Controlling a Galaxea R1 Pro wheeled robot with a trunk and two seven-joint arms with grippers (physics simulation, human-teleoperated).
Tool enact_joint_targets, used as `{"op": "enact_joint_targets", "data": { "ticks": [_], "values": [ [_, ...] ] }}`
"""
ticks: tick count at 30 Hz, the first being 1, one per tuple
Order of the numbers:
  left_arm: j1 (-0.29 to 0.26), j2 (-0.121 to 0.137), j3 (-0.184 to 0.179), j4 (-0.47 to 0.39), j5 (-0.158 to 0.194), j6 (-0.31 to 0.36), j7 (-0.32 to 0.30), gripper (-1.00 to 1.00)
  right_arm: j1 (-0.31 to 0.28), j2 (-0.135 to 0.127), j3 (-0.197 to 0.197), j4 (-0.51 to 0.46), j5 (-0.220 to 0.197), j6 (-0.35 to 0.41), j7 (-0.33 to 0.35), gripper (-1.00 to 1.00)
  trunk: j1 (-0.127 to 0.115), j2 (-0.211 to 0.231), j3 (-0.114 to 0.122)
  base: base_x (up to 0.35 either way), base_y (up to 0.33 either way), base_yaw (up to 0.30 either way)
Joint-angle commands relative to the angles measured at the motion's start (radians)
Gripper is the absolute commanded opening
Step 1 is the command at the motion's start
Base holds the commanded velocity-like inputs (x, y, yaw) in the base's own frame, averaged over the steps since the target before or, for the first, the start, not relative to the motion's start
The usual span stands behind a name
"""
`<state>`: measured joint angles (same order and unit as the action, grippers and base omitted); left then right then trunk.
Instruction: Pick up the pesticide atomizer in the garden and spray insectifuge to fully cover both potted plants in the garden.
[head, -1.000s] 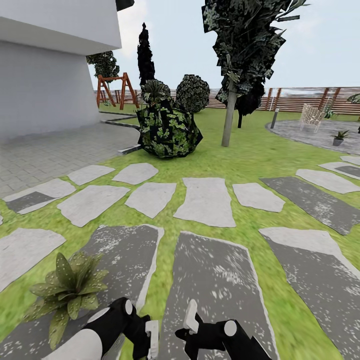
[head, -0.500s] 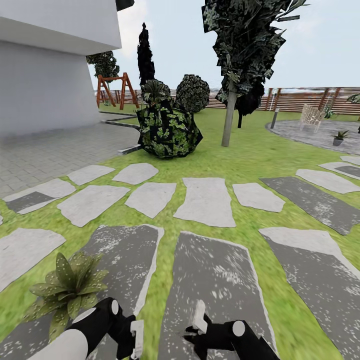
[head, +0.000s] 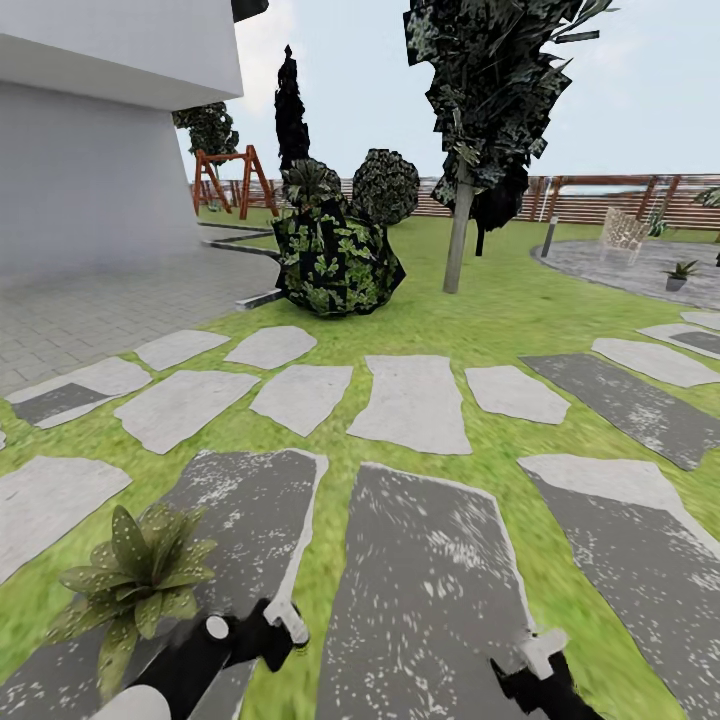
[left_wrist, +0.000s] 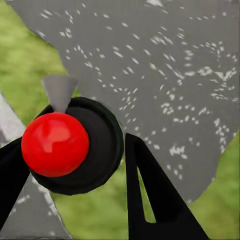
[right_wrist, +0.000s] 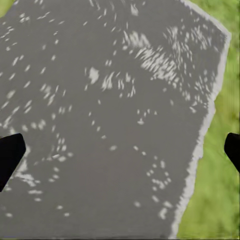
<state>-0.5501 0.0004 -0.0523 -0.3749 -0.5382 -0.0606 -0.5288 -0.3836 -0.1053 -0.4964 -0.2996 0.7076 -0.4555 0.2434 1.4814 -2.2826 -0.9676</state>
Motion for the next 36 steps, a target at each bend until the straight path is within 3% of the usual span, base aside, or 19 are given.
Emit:
{"op": "enact_joint_targets", "data": {
  "ticks": [1, 2, 4, 6, 10, 12, 23, 36],
  "values": [
    [0.006, 0.000, 0.000, 0.023, 0.030, -0.010, 0.039, -1.00, 0.006, 0.001, -0.011, 0.029, 0.003, -0.048, -0.062, 1.00, 0.000, 0.000, -0.001, 0.000, 0.000, 0.000],
    [0.009, 0.000, 0.000, 0.043, 0.056, -0.015, 0.068, -1.00, 0.009, 0.002, -0.012, 0.052, 0.003, -0.076, -0.109, 1.00, 0.000, 0.000, -0.001, 0.000, 0.000, 0.000],
    [0.013, 0.000, 0.000, 0.108, 0.141, -0.069, 0.184, -1.00, 0.013, 0.010, -0.013, 0.128, 0.001, -0.127, -0.261, 1.00, 0.000, 0.000, -0.001, 0.000, 0.000, 0.000],
    [0.015, 0.001, 0.000, 0.186, 0.216, -0.137, 0.291, -1.00, 0.014, 0.024, -0.014, 0.165, -0.001, -0.142, -0.364, 1.00, 0.000, 0.000, -0.001, 0.000, 0.000, 0.000],
    [0.047, 0.003, 0.000, 0.233, 0.315, -0.197, 0.355, -1.00, 0.014, 0.056, -0.014, 0.175, -0.035, -0.145, -0.393, 1.00, 0.000, 0.000, -0.001, 0.000, 0.000, 0.000],
    [0.069, 0.004, 0.000, 0.237, 0.340, -0.210, 0.361, -1.00, 0.014, 0.059, -0.013, 0.176, -0.041, -0.143, -0.394, 1.00, 0.000, 0.000, -0.001, 0.000, 0.000, 0.000],
    [0.099, 0.013, 0.000, 0.260, 0.355, -0.225, 0.366, -1.00, 0.014, 0.061, -0.012, 0.266, -0.043, -0.140, -0.392, 1.00, 0.000, 0.000, -0.001, 0.000, 0.000, 0.000],
    [0.099, 0.015, 0.000, 0.260, 0.354, -0.225, 0.366, -1.00, 0.014, 0.061, -0.012, 0.273, -0.043, -0.140, -0.392, 1.00, 0.000, 0.000, -0.001, 0.000, 0.000, 0.000]
  ]
}}
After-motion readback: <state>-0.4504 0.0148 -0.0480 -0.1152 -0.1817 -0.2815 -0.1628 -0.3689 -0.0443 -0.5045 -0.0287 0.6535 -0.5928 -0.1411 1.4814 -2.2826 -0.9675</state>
